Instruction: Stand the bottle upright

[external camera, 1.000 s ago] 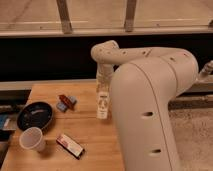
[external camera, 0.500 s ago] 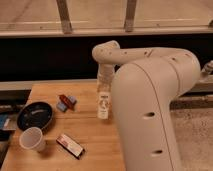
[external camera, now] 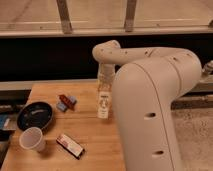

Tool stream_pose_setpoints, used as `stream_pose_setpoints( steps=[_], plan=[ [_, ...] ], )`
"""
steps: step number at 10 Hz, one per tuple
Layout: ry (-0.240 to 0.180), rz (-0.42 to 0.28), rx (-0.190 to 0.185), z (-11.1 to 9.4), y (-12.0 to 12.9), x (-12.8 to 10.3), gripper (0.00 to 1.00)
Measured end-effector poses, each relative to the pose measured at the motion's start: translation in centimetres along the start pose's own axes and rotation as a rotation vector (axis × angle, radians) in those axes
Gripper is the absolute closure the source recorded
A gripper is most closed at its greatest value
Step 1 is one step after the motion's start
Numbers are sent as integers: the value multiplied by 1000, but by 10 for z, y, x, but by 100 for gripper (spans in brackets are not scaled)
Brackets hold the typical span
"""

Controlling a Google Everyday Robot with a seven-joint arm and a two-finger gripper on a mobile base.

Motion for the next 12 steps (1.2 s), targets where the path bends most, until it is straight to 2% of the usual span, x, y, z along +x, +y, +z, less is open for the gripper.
stream_pose_setpoints(
  steps=[8,12],
  plan=[
    [-9,10,29,-2,1,-10,100],
    [-1,19,59,11,3,-20,100]
  ],
)
